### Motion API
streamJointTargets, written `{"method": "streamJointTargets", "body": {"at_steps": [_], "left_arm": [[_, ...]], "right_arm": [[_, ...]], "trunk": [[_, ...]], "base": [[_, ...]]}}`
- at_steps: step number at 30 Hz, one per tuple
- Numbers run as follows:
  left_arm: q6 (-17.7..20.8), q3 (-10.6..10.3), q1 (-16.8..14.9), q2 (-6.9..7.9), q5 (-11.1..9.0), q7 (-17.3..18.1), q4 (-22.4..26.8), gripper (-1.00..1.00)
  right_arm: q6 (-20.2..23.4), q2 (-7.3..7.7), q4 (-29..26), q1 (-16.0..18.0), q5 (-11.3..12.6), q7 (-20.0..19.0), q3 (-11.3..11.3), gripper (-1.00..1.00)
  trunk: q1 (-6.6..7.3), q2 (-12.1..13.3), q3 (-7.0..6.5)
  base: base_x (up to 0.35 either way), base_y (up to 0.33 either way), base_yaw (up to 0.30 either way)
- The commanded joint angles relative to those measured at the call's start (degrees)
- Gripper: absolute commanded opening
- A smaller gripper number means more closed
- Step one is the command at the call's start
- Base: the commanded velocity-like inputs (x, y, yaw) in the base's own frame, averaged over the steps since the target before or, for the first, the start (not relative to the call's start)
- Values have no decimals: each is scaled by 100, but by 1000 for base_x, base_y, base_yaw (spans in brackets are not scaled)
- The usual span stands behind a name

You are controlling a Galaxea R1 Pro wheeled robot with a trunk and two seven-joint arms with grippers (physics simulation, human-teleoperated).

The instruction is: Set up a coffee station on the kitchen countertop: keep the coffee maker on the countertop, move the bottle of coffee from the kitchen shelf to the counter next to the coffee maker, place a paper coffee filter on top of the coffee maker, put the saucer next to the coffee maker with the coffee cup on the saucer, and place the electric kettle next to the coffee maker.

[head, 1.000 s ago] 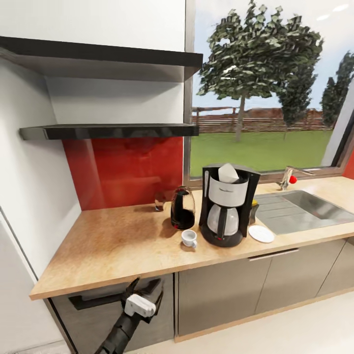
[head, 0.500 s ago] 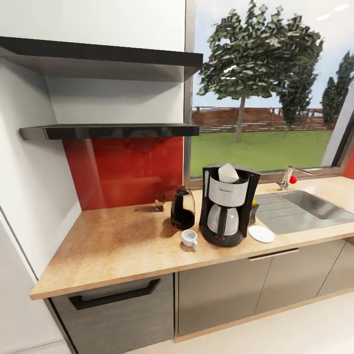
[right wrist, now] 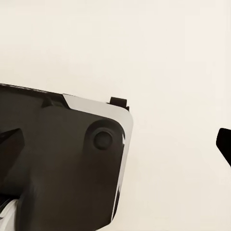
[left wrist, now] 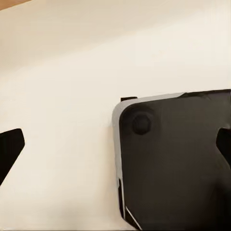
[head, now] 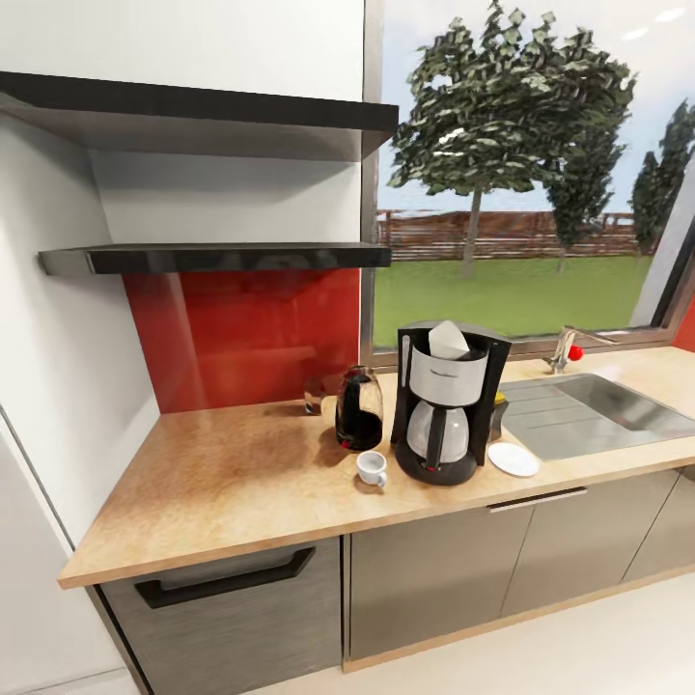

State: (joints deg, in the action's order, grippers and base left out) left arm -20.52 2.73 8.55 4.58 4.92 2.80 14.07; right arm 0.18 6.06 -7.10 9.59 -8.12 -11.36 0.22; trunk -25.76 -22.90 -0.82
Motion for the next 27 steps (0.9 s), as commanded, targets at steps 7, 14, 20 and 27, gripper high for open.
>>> {"method": "streamJointTargets", "body": {"at_steps": [7, 14, 20, 27], "left_arm": [[1719, 98, 6, 100, 40, -1217, -574, 100], [2495, 121, 7, 96, 22, -1527, -606, 100], [2542, 117, 7, 91, 5, -1502, -601, 100], [2535, 280, 7, 107, -131, -1550, -607, 100]], "right_arm": [[8, 1, -2, -1, -49, -15, 5, 100], [7, 1, -10, -1, -49, -7, 12, 100], [16, 1, -11, -1, -49, 2, 13, 100], [17, -10, -168, -1, -49, -6, 22, 100]], "trunk": [[-2, -3, 0], [-2, -3, 0], [-2, -3, 11], [-2, -3, 35]], "base": [[0, 0, 0], [0, 0, 0], [0, 0, 118], [0, 0, 237]]}}
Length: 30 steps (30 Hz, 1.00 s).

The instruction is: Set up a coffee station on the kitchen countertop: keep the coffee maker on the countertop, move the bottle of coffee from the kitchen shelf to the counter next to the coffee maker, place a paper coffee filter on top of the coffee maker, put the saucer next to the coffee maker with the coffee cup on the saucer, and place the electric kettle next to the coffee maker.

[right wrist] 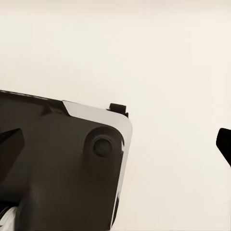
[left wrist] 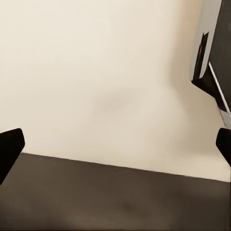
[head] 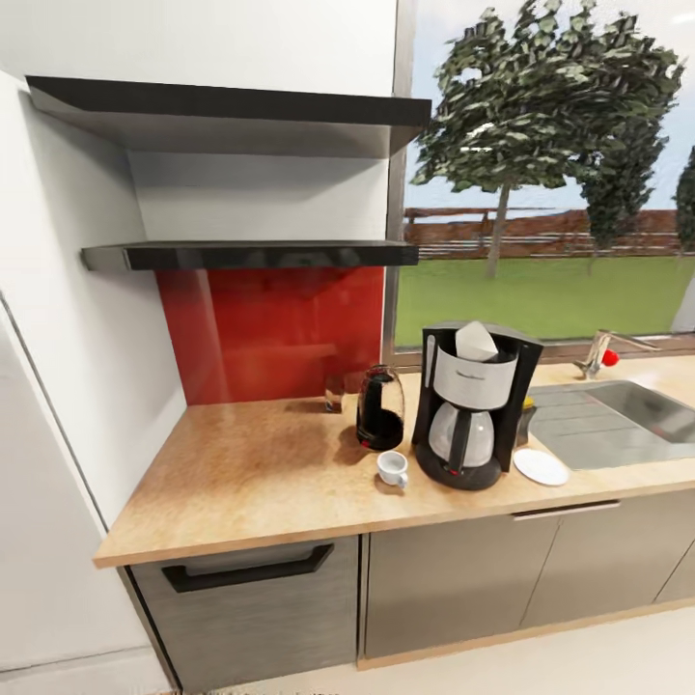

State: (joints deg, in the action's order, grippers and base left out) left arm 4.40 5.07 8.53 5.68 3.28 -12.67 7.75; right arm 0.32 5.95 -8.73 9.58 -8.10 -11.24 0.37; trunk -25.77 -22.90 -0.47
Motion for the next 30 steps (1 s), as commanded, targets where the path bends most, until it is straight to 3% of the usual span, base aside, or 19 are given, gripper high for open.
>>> {"method": "streamJointTargets", "body": {"at_steps": [1, 7, 25, 30], "left_arm": [[44, 85, 9, 2, 20, -5, 22, 100], [36, 242, 17, 5, -2, -16, 17, 100], [31, 268, 24, -14, -6, -17, 25, 100], [-3, 260, 24, -34, -8, -9, 28, 100]], "right_arm": [[3, -1, -8, 0, -52, -18, 7, 100], [8, -38, -180, 0, -52, -18, 7, 100], [3, -65, -503, 0, -51, -18, 7, 100], [3, -77, -680, 0, -55, -24, 7, 100]], "trunk": [[-2, -2, 4], [-2, -2, 25], [-2, -2, 90], [-2, -2, 94]], "base": [[0, 0, 246], [0, 0, 246], [0, 0, 245], [0, 0, 64]]}}
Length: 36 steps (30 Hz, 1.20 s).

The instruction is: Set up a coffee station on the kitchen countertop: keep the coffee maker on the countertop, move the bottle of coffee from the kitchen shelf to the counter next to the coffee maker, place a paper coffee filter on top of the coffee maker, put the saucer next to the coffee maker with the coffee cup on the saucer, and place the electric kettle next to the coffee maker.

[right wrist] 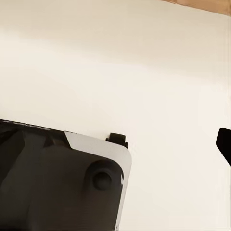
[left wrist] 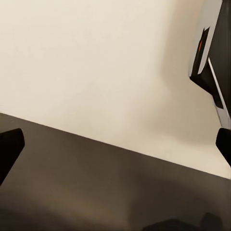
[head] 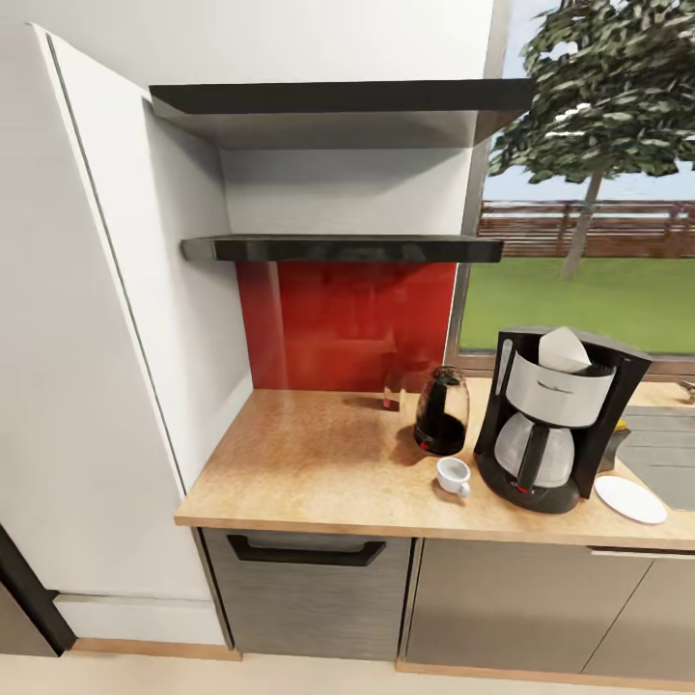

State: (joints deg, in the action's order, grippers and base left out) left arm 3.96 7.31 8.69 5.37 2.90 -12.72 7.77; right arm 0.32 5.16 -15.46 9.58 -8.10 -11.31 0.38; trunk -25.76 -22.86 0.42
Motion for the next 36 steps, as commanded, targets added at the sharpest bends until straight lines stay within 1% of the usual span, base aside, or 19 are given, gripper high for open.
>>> {"method": "streamJointTargets", "body": {"at_steps": [1, 3, 4, 6, 8, 9, 10, 13, 14, 16, 17, 18, 21, 23, 25, 28, 32, 33, 36], "left_arm": [[39, 35, 8, -6, 32, -3, 24, 100], [33, 30, 9, -8, 34, -3, 24, 100], [32, 29, 9, -8, 34, -3, 23, 100], [28, 30, 9, -14, 35, -2, 23, 100], [22, 41, 5, -14, 32, 2, 23, 100], [15, 46, 5, -12, 30, 4, 23, 100], [13, 48, 7, -9, 29, 5, 25, 100], [15, 47, 6, 5, 26, 6, 29, 100], [15, 42, 4, 9, 26, 6, 30, 100], [21, 37, 4, 14, 27, 5, 31, 100], [29, 34, -3, 16, 30, 0, 35, 100], [29, 34, -5, 16, 32, -1, 37, 100], [31, 34, -7, 16, 38, -2, 44, 100], [34, 34, -8, 22, 42, -2, 47, 100], [35, 33, -8, 20, 44, -2, 45, 100], [28, 33, -8, 21, 45, -2, 35, 100], [26, 33, -8, 29, 52, 3, 32, 100], [26, 33, -8, 31, 52, 4, 32, 100], [26, 33, -8, 33, 53, 4, 32, 100]], "right_arm": [[3, 3, -195, 0, -56, -16, 9, 100], [3, 0, -644, 0, -52, -13, 12, 100], [3, -3, -763, 0, -50, -13, 14, 100], [2, -58, -1277, 0, -45, -12, 23, 100], [-2, -228, -1788, 0, -48, -12, 28, 100], [-3, -372, -2092, 0, -50, -11, 33, 100], [-7, -461, -2248, 0, -48, -11, 33, 100], [-30, -634, -2461, 0, -45, -11, 32, 100], [-96, -727, -2531, 0, -44, -11, 32, 100], [-435, -900, -2609, 0, -48, -8, 32, 100], [-1164, -1055, -2645, 0, -50, 18, 32, 100], [-1356, -1094, -2649, 0, -49, 64, 32, 100], [-1646, -1165, -2656, 0, -45, 293, 32, 100], [-1756, -1273, -2666, 0, -43, 571, 27, 100], [-1834, -1445, -2774, 0, -43, 780, 24, 100], [-1901, -1512, -3115, 0, -39, 828, 24, 100], [-1919, -1516, -3632, 0, -33, 880, 28, 100], [-1921, -1516, -3724, 0, -30, 943, 28, 100], [-1954, -1516, -3969, 0, -26, 1358, 24, 100]], "trunk": [[-3, -6, 5], [-3, -6, 5], [-3, -6, 5], [-3, -6, 5], [-3, -6, 5], [-3, -6, 5], [-3, -6, 5], [-3, -6, 5], [-3, -6, 5], [-3, -6, 5], [-3, -6, 5], [-3, -6, 5], [-3, -6, 5], [-3, -6, 5], [-3, -6, 5], [-3, -6, 5], [-3, -6, 5], [-3, -6, 5], [-3, -6, 5]], "base": [[0, 0, 9], [0, 0, 5], [0, 0, 3], [0, 0, 2], [0, 0, 0], [0, 0, 0], [0, 0, 0], [0, 0, 0], [0, 0, 0], [0, 0, 0], [0, 0, 0], [0, 0, 0], [0, 0, 0], [0, 0, 0], [-110, 0, 0], [-198, 0, 0], [-37, 0, 0], [-11, 0, 0], [-4, 0, 0]]}}
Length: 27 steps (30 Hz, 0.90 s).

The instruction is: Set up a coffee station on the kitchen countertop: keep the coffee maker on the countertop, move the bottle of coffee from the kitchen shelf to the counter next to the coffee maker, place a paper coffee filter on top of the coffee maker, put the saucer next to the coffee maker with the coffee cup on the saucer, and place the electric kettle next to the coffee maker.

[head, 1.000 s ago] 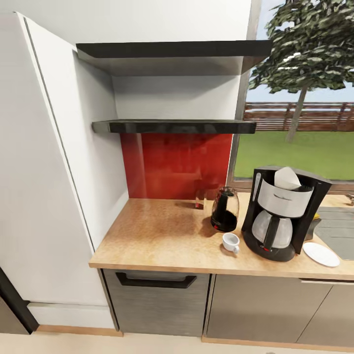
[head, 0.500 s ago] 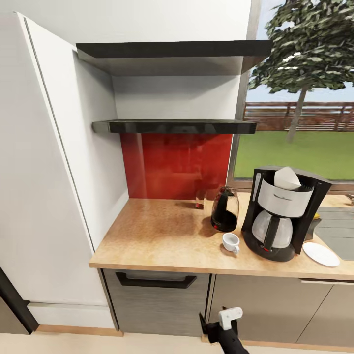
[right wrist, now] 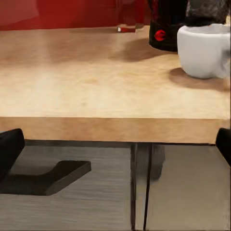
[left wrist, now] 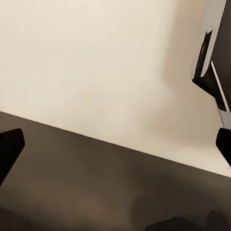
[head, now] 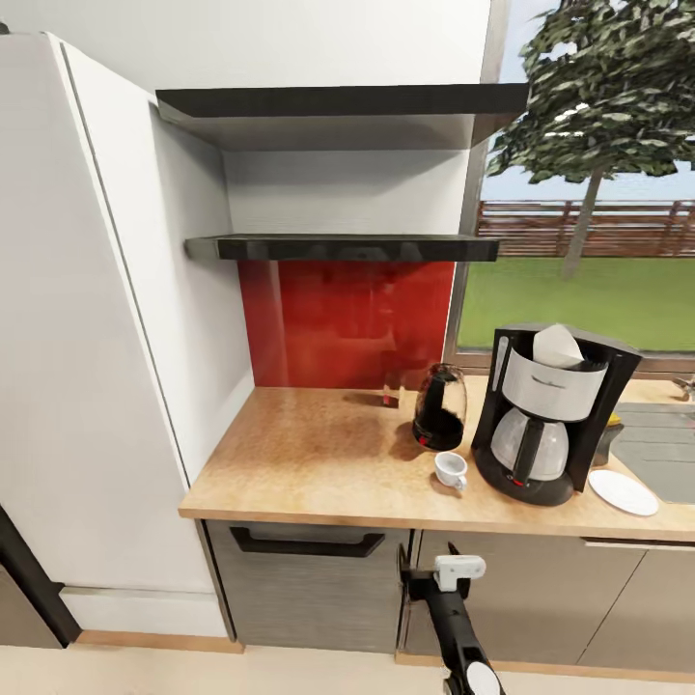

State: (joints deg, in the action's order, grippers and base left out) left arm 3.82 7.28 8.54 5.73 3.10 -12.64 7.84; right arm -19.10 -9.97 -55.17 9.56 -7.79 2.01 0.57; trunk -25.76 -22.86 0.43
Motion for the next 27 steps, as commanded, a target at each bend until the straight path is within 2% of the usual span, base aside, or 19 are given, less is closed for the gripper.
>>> {"method": "streamJointTargets", "body": {"at_steps": [1, 5, 7, 8, 9, 12, 14, 15, 18, 19, 21, 24, 27], "left_arm": [[40, 36, 7, -2, 32, -3, 25, 100], [42, 36, 7, -6, 32, -1, 32, 100], [43, 36, 7, -8, 32, -1, 33, 100], [41, 31, 7, -4, 32, -1, 33, 100], [41, 30, 7, -3, 32, 2, 33, 100], [40, 28, 7, -2, 32, 6, 33, 100], [40, 28, 7, -2, 37, 7, 33, 100], [40, 28, 7, -4, 38, 4, 33, 100], [45, 28, 7, -11, 40, 0, 29, 100], [46, 28, 7, -13, 42, 0, 28, 100], [48, 28, 7, -17, 44, -1, 26, 100], [49, 24, 7, -19, 44, 0, 25, 100], [49, 21, 7, -20, 44, -1, 25, 100]], "right_arm": [[-108, -3, -131, 2, -56, 161, 5, 100], [-220, -3, -567, 2, -30, 252, 5, 100], [-223, -3, -702, 2, 122, 258, 5, 100], [-225, -3, -925, 2, 679, 262, 0, 100], [-207, -3, -1131, 2, 1024, 263, -5, 100], [-109, -3, -1598, 2, 1334, 260, -11, 100], [88, -3, -1803, 2, 1385, 258, -12, 100], [331, -3, -1951, 2, 1403, 257, -12, 100], [1829, -3, -2581, 2, 1431, 242, -21, 100], [2121, -3, -2674, 2, 1427, 239, -23, 100], [3217, -3, -2897, 46, 1369, 233, -35, 100], [4376, -3, -3012, 335, 1126, 230, -71, 100], [5188, -3, -3032, 737, 702, 230, -250, 100]], "trunk": [[-3, -6, 5], [-3, -6, 5], [-3, -6, 5], [-3, -6, 5], [-3, -6, 5], [-3, -6, 5], [-3, -6, 5], [-3, -6, 5], [-3, -6, 5], [-3, -6, 5], [-3, -6, 5], [-3, -6, 5], [-3, -6, 5]], "base": [[0, 0, 0], [0, 0, 0], [0, 0, 0], [0, 0, 0], [0, 0, 0], [0, 0, 0], [0, 0, 0], [0, 0, 0], [0, 0, 0], [0, 0, 0], [0, 0, 0], [0, 0, 0], [0, 0, 0]]}}
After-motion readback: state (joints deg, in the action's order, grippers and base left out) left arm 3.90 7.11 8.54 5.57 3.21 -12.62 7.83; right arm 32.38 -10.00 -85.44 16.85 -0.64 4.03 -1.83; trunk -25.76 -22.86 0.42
